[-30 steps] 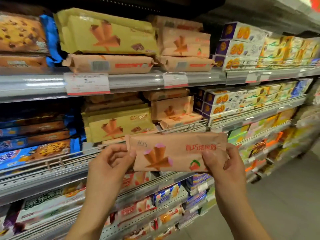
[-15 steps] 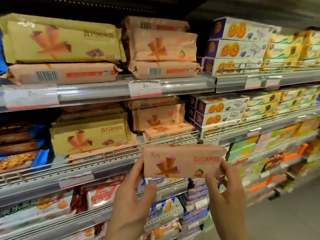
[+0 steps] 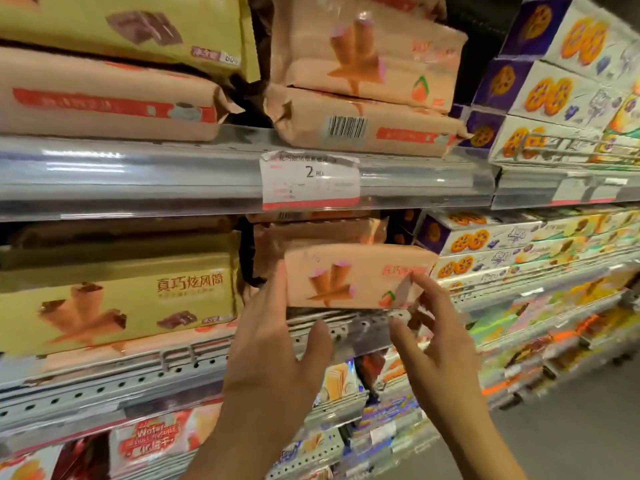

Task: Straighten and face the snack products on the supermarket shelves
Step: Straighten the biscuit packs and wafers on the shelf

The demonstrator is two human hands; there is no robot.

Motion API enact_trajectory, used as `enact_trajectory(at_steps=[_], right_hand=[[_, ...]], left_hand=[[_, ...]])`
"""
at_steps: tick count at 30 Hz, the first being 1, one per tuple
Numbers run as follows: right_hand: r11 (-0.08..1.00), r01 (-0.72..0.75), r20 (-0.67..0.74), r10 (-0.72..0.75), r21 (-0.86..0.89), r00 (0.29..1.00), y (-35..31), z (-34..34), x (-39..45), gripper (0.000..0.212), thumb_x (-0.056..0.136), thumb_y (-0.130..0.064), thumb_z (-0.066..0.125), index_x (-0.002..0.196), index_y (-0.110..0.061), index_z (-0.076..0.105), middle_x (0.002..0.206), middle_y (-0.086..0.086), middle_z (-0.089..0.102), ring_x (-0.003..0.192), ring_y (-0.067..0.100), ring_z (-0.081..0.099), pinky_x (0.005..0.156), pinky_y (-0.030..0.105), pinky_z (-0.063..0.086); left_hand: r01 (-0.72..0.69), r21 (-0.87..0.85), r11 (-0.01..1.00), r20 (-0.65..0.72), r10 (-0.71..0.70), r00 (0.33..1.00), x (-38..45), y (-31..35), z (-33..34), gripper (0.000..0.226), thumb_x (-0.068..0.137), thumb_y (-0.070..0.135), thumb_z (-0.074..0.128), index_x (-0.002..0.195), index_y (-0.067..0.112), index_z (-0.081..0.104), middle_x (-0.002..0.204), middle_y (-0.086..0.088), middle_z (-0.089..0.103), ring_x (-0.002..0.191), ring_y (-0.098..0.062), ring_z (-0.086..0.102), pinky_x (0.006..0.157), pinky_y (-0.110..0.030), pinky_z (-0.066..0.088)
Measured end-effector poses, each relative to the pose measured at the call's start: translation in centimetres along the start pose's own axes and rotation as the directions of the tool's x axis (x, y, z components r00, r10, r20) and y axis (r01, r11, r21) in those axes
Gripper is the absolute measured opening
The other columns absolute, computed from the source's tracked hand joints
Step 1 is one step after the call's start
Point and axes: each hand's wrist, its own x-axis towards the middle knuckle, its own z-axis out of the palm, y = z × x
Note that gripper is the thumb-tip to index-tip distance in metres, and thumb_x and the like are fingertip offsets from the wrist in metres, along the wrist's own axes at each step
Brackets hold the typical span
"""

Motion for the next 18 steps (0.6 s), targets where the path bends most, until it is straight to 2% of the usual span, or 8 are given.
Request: enact_trajectory(at_steps=[2,4,6,8,11,13,16,18], right_hand=[[0.997,0.051,-0.004,-0.052,-0.052,0.999,0.6,0.5,1.4,0.061,0.091,-0.036,0.059,0.149,-0.031,0.041,0.143,-0.012,0.052,0.125,0.011,0.055,0.097,0.039,0.052],[0.987,0.11,0.002,-0.111,-0.115,0.994,1.2,0.9,2.8,0.059,0.093,-0.034,0.057,0.149,-0.023,0.043,0.142,-0.006,0.052,0.123,0.016,0.055,0.095,0.044,0.053],[0.965,0.174,0.044,-0.168,-0.194,0.985,1.7,1.5,3.8,0.059,0.093,-0.036,0.053,0.148,-0.018,0.042,0.139,0.0,0.052,0.121,0.022,0.055,0.095,0.043,0.052],[0.934,0.231,0.129,-0.202,-0.272,0.971,2.0,2.2,4.5,0.063,0.092,-0.038,0.053,0.149,-0.016,0.039,0.136,0.005,0.05,0.119,0.026,0.052,0.094,0.041,0.049],[0.909,0.3,0.201,-0.249,-0.289,0.947,2.9,2.1,5.0,0.061,0.092,-0.037,0.054,0.147,-0.015,0.039,0.13,0.008,0.049,0.111,0.029,0.052,0.09,0.041,0.048],[0.901,0.329,0.262,-0.257,-0.282,0.93,3.9,1.5,5.2,0.062,0.092,-0.04,0.052,0.148,-0.016,0.039,0.136,0.011,0.046,0.113,0.032,0.051,0.092,0.045,0.048],[0.897,0.339,0.354,-0.231,-0.283,0.906,5.2,0.9,5.2,0.071,0.092,-0.05,0.046,0.155,-0.021,0.031,0.159,0.023,0.026,0.133,0.04,0.041,0.107,0.049,0.041],[0.898,0.355,0.376,-0.244,-0.26,0.894,5.5,0.5,4.9,0.075,0.09,-0.052,0.045,0.157,-0.02,0.031,0.163,0.027,0.016,0.143,0.043,0.031,0.114,0.052,0.036]], left_hand=[[0.027,0.071,0.997,-0.011,-0.027,1.0,1.2,0.2,0.0,0.075,0.095,0.061,0.037,0.161,0.031,0.017,0.144,0.016,0.044,0.132,-0.009,0.039,0.108,-0.03,0.036],[0.102,0.141,0.985,0.038,-0.109,0.993,2.6,0.7,-0.1,0.071,0.093,0.06,0.039,0.156,0.031,0.025,0.146,0.014,0.046,0.134,-0.015,0.041,0.11,-0.036,0.038],[0.122,0.189,0.974,0.01,-0.126,0.992,3.4,1.2,0.2,0.047,0.09,0.056,0.044,0.13,0.033,0.046,0.121,0.017,0.056,0.115,-0.016,0.053,0.089,-0.037,0.045],[0.127,0.25,0.96,-0.095,-0.106,0.99,3.6,1.7,1.1,0.025,0.091,0.05,0.048,0.107,0.031,0.048,0.097,0.016,0.055,0.095,-0.017,0.056,0.075,-0.036,0.043],[0.227,0.39,0.893,-0.175,-0.17,0.97,3.3,2.0,2.8,0.038,0.094,0.052,0.048,0.121,0.024,0.049,0.107,0.007,0.059,0.102,-0.023,0.058,0.081,-0.041,0.049],[0.27,0.445,0.854,-0.217,-0.19,0.958,3.0,2.1,4.0,0.036,0.094,0.052,0.05,0.116,0.023,0.046,0.101,0.003,0.059,0.096,-0.027,0.058,0.073,-0.04,0.044],[0.268,0.462,0.846,-0.295,-0.138,0.945,2.3,2.5,5.3,0.026,0.095,0.046,0.054,0.104,0.023,0.045,0.087,0.002,0.055,0.082,-0.026,0.054,0.063,-0.036,0.03],[0.266,0.473,0.84,-0.329,-0.112,0.938,1.5,2.7,5.6,0.026,0.095,0.043,0.054,0.112,0.023,0.051,0.096,0.004,0.06,0.091,-0.023,0.056,0.067,-0.036,0.034]])
